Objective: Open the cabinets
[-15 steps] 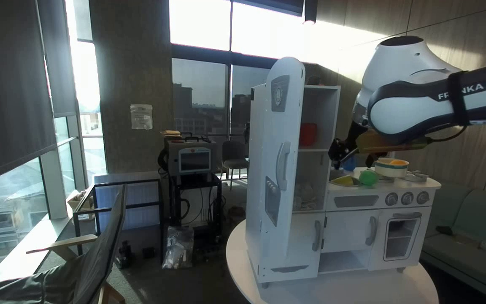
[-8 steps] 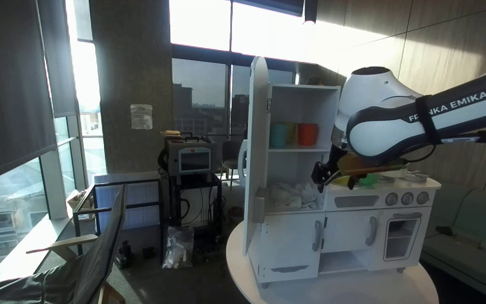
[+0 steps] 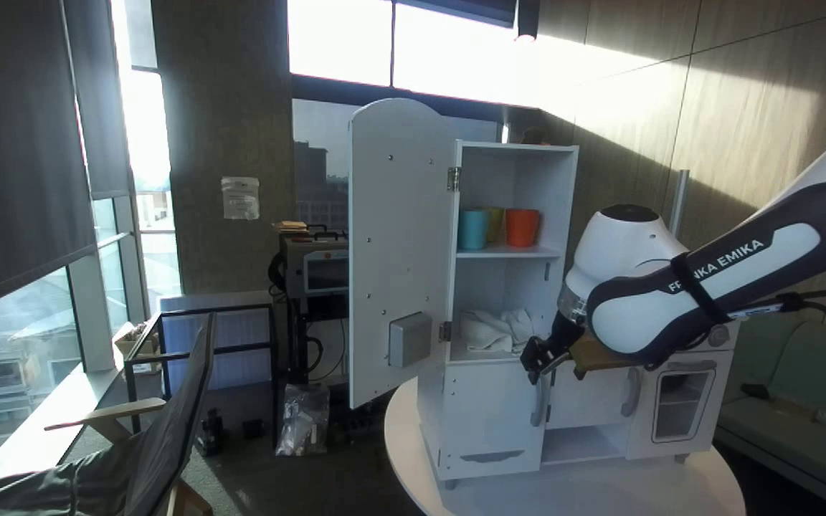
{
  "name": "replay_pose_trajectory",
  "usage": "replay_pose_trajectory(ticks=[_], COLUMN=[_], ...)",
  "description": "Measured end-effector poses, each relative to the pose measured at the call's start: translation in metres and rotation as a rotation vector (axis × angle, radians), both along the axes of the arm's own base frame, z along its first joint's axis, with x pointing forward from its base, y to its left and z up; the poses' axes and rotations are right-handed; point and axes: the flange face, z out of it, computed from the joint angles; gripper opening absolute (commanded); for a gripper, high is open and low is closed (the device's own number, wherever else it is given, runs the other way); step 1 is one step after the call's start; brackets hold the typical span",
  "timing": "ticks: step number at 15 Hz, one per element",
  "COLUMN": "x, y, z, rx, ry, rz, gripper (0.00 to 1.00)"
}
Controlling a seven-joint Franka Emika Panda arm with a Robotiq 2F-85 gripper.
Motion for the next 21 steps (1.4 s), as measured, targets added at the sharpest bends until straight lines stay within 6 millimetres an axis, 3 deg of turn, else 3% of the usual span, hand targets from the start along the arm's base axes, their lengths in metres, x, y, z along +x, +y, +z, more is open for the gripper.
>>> replay_pose_trajectory(ticks=[4,9,13,16,21], x=[0.005,0.033,0.064,0.073,0.066], y=[-0.02,-0.064,-0.091,-0.077,-0.031], z=[-0.045,-0.088,-0.084,-0.096,-0.153], rx=[0.026,-0.009,-0.069,-0.055,0.03], ry=[-0.012,-0.046,-0.172,-0.185,-0.127], rz=[0.032,0.085,0.183,0.231,0.32], gripper=[1.0,1.0,1.0,1.0,1.0])
